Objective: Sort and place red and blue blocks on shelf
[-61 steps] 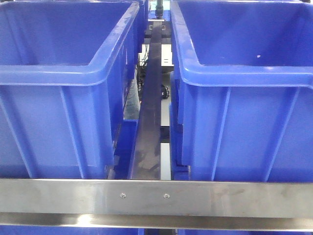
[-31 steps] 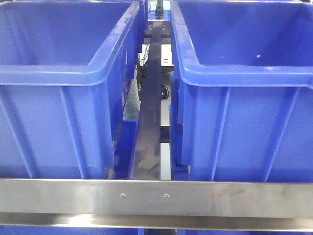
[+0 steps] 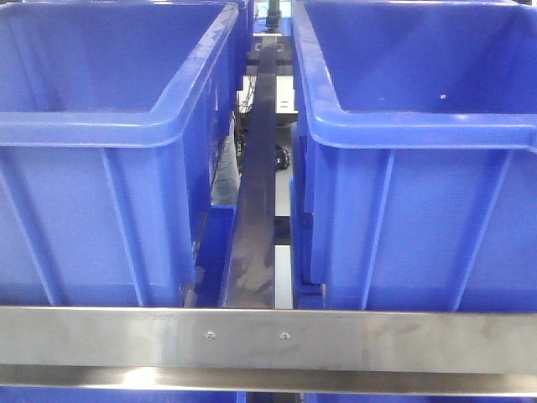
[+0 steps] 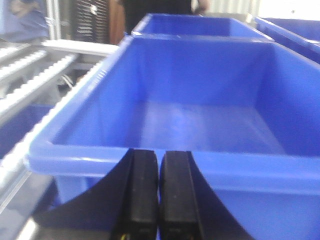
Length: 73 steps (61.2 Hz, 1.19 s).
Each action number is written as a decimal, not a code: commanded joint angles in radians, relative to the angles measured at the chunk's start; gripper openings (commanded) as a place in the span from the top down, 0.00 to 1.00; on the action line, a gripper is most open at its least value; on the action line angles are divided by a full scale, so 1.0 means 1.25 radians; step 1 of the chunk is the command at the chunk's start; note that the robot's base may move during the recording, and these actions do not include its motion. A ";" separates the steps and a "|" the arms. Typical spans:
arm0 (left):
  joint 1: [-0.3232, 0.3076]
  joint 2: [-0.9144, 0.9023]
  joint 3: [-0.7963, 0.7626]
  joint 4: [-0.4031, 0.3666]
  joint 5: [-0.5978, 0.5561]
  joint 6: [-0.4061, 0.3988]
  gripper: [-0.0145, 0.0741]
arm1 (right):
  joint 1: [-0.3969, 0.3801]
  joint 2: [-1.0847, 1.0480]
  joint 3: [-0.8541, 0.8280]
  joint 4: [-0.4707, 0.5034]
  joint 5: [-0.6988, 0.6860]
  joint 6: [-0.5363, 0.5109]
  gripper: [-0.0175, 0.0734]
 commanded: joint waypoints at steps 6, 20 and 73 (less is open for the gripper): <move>-0.009 -0.013 0.021 0.002 -0.045 -0.009 0.70 | -0.003 -0.016 -0.020 0.003 -0.073 -0.008 0.75; -0.009 -0.013 0.021 0.002 -0.047 -0.009 0.70 | -0.003 -0.016 -0.020 0.003 -0.073 -0.008 0.75; -0.036 -0.013 0.021 0.000 -0.047 -0.009 0.70 | -0.003 -0.016 -0.020 0.003 -0.073 -0.008 0.75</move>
